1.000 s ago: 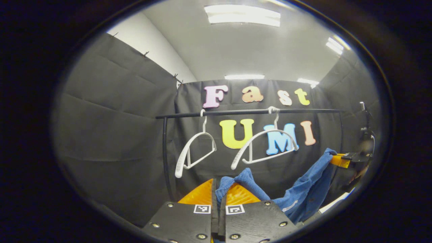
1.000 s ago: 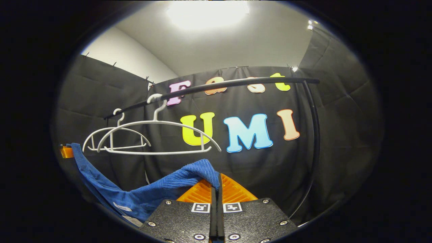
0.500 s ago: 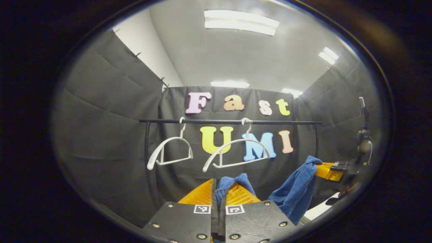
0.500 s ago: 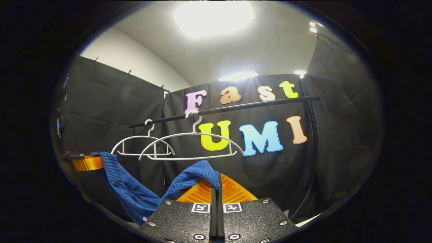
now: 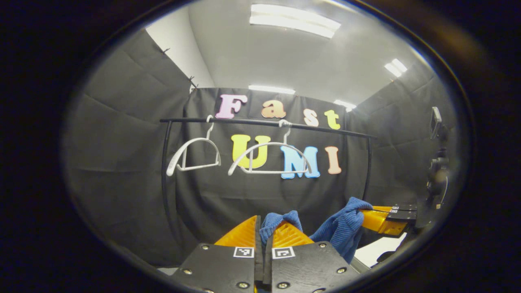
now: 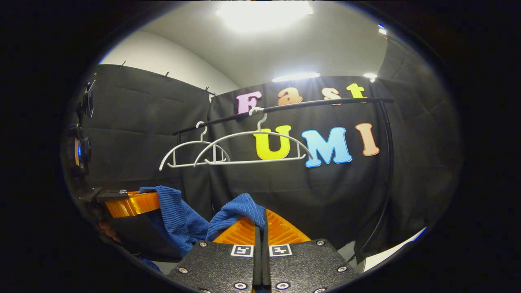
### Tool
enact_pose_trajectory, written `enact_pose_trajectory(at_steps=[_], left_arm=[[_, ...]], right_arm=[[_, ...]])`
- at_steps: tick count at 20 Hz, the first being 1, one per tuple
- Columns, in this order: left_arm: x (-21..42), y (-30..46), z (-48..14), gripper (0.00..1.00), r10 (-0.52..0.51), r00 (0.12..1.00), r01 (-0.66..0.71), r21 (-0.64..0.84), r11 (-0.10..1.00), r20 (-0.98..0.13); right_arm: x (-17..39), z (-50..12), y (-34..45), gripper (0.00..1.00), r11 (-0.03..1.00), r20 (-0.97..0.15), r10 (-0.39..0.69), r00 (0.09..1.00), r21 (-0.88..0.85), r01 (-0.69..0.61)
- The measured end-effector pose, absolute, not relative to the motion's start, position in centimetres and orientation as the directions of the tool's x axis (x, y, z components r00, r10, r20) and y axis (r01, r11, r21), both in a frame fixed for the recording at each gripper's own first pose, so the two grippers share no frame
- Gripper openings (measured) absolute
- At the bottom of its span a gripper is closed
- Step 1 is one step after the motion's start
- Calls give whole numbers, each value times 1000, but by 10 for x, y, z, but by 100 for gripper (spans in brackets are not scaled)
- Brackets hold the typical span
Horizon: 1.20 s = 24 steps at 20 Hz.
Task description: Grasp the clothes on the hanger with both hands and then place them into the laundry hamper below.
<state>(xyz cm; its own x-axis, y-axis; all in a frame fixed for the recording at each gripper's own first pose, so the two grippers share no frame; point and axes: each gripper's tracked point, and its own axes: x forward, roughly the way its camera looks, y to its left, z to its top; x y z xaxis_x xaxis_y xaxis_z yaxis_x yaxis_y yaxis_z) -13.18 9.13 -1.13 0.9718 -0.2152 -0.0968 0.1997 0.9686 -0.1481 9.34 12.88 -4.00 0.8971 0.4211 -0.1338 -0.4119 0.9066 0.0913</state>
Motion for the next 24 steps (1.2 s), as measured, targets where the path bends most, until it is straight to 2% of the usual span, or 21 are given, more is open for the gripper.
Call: enact_pose_trajectory(at_steps=[1,2,3,4,5,6,11,12,15,22,23,24], left_arm=[[-134,90,-21,1,-218,970,201,-146,969,-110],[-135,87,-34,5,-222,967,203,-145,968,-128],[-136,84,-48,5,-227,962,206,-146,968,-150],[-138,79,-62,1,-234,956,209,-147,967,-176],[-139,75,-76,5,-239,950,210,-151,966,-203],[-140,72,-89,1,-245,944,214,-156,964,-221],[-138,60,-145,1,-248,914,205,-164,965,-320],[-136,59,-154,5,-248,909,202,-166,965,-334],[-141,56,-183,1,-243,891,194,-163,967,-384],[-158,53,-251,1,-241,825,205,-125,971,-511],[-161,53,-261,5,-237,811,209,-112,971,-535],[-166,53,-272,5,-230,795,213,-97,972,-561]], right_arm=[[89,-50,129,0,908,-152,420,895,86,-411],[84,-61,129,0,909,-174,417,892,85,-408],[80,-74,130,0,910,-198,414,889,84,-405],[77,-87,130,0,913,-228,407,885,79,-400],[76,-98,129,0,916,-252,400,881,74,-394],[74,-109,128,0,918,-278,395,876,74,-391],[65,-163,120,0,928,-384,364,849,72,-365],[64,-173,117,0,930,-403,358,842,71,-361],[56,-204,114,0,935,-463,338,820,64,-349],[31,-271,102,5,936,-604,290,742,19,-351],[27,-280,101,8,935,-624,284,728,12,-354],[22,-288,100,8,933,-643,279,714,6,-359]])
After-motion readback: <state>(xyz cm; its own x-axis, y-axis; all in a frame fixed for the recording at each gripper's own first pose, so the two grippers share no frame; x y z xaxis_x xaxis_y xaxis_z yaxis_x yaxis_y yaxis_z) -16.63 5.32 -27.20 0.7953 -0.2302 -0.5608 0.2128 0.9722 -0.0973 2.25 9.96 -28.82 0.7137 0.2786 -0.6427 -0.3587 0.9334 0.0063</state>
